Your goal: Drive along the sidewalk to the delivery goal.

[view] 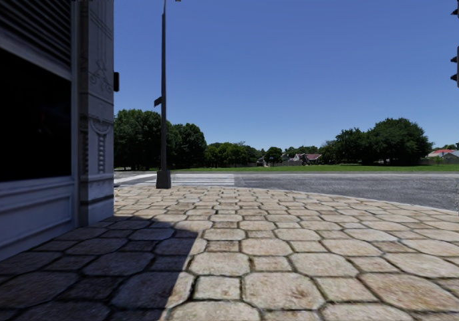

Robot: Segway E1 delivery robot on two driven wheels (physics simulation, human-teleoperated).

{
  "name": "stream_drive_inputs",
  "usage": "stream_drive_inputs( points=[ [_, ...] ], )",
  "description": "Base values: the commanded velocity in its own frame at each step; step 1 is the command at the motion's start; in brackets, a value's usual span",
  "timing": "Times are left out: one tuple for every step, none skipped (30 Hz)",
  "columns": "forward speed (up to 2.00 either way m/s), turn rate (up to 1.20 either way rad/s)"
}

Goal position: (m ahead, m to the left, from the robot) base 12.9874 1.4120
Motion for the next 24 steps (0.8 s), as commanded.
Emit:
stream_drive_inputs(
  points=[
    [2.00, 0.04],
    [2.00, 0.06],
    [2.00, 0.07],
    [2.00, 0.07],
    [2.00, 0.08],
    [2.00, 0.09],
    [2.00, 0.09],
    [2.00, 0.09],
    [2.00, 0.10],
    [2.00, 0.12],
    [2.00, 0.12],
    [2.00, 0.13],
    [2.00, 0.14],
    [2.00, 0.14],
    [2.00, 0.15],
    [2.00, 0.15],
    [2.00, 0.15],
    [2.00, 0.15],
    [2.00, 0.15],
    [2.00, 0.15],
    [2.00, 0.15],
    [2.00, 0.15],
    [2.00, 0.15],
    [2.00, 0.15]
  ],
)
